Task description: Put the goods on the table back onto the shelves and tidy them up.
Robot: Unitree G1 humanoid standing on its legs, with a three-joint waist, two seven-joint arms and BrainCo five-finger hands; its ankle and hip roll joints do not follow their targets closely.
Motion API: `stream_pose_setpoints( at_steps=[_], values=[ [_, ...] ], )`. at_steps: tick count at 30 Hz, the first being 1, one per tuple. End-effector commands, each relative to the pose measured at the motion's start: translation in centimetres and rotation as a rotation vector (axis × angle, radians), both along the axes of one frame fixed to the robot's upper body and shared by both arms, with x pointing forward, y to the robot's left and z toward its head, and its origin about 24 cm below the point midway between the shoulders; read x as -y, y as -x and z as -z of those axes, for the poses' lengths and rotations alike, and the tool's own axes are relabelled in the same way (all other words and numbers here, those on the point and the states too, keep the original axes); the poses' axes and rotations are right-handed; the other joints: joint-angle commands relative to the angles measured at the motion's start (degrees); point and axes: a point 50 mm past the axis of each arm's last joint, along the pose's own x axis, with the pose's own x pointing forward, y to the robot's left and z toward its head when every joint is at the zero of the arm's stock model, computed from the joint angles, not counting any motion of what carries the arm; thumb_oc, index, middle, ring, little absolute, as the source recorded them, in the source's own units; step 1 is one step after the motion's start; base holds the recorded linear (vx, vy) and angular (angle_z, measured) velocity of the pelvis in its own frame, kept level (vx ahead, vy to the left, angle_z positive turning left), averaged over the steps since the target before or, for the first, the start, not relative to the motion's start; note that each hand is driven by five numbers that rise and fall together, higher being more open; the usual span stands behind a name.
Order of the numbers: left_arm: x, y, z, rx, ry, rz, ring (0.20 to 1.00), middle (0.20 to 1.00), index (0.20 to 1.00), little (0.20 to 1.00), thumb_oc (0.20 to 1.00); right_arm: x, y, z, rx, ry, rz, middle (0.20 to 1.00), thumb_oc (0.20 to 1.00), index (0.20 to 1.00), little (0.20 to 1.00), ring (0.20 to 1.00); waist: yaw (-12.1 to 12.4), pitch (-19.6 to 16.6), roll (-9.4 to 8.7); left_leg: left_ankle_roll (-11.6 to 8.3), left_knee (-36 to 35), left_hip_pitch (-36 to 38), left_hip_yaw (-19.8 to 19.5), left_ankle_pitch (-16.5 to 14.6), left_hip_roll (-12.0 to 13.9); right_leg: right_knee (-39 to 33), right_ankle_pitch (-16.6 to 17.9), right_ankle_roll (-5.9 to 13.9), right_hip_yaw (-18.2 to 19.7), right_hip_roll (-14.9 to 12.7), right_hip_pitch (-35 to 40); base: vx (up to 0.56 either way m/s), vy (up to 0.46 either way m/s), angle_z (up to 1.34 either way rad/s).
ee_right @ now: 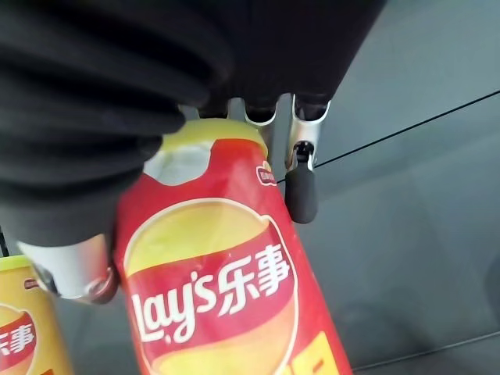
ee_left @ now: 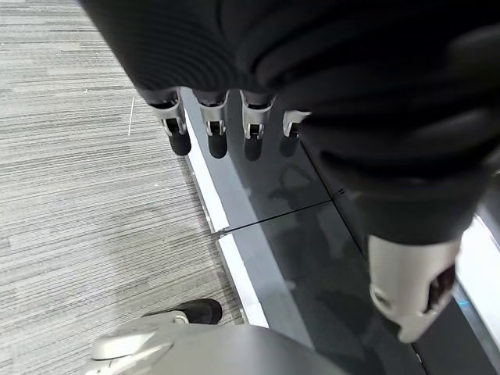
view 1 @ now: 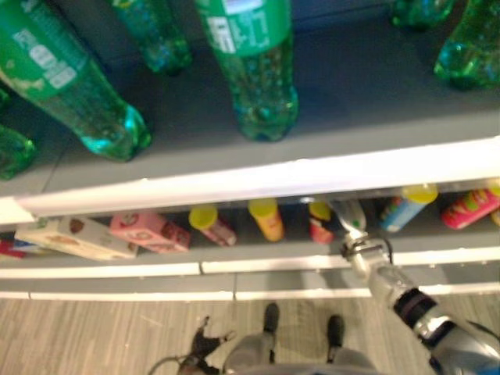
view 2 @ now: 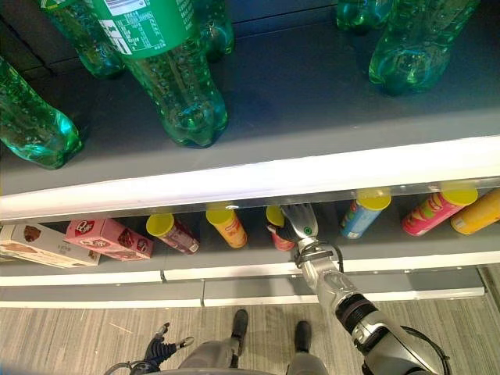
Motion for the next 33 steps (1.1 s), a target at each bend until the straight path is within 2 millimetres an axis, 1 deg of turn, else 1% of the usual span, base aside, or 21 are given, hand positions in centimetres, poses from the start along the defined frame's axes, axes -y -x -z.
stream_pose_setpoints(
  at_steps=[1,9,16,22,28,33],
  values=[
    [-1.1,-2.5,-0.7,0.052,-0.058,0.068,1.000,1.000,1.000,1.000,1.000,-1.3,-1.8,-3.3,0.128,-0.005,-0.055,1.000,1.000,1.000,1.000,1.000,1.7,1.6,-2.63,1.43,0.4,6.1,0.8,-9.5,-3.0,0.4,-4.9,2.39,1.8,-2.2,2.1,0.00,0.000,0.00],
    [-1.4,-2.1,-0.5,0.034,-0.064,0.058,1.000,1.000,1.000,1.000,1.000,-1.3,-1.1,-3.0,0.111,-0.046,-0.060,1.000,1.000,1.000,1.000,1.000,1.1,1.1,-3.23,1.31,0.4,7.0,1.3,-10.0,-2.8,0.4,-5.2,2.39,1.9,-2.1,3.0,0.00,-0.001,0.00],
    [-1.5,-1.9,-0.5,0.026,-0.070,0.050,1.000,1.000,1.000,1.000,1.000,-1.4,-0.9,-3.2,0.117,-0.084,-0.062,1.000,1.000,1.000,1.000,1.000,1.0,0.8,-3.55,1.30,0.4,7.4,1.5,-10.3,-2.6,0.4,-5.3,2.43,1.8,-2.1,3.5,0.00,0.000,0.00],
    [-1.8,-1.6,-0.3,0.006,-0.078,0.040,1.000,1.000,1.000,1.000,1.000,-1.0,-0.5,-4.4,0.165,-0.136,-0.067,1.000,1.000,1.000,1.000,1.000,0.7,0.3,-4.12,1.27,0.4,8.3,1.9,-10.6,-2.3,0.4,-5.5,2.39,1.7,-2.1,4.4,0.00,0.000,0.00],
    [-2.4,-0.8,-0.1,-0.032,-0.089,-0.008,1.000,1.000,1.000,1.000,1.000,0.4,0.7,-5.6,0.227,-0.196,-0.048,1.000,1.000,1.000,1.000,1.000,-0.1,-0.5,-5.25,1.22,0.4,9.3,2.6,-11.1,-2.1,0.4,-5.4,2.48,1.7,-2.1,5.3,0.00,0.000,0.00],
    [-2.7,0.0,0.2,-0.067,-0.093,-0.050,1.000,1.000,1.000,1.000,1.000,1.9,2.6,-5.3,0.226,-0.243,-0.014,1.000,1.000,1.000,1.000,1.000,-1.4,-1.1,-6.09,1.29,0.4,10.1,3.3,-11.5,-1.9,0.4,-5.2,2.58,2.1,-2.0,5.6,-0.01,0.025,-0.01]
  ],
)
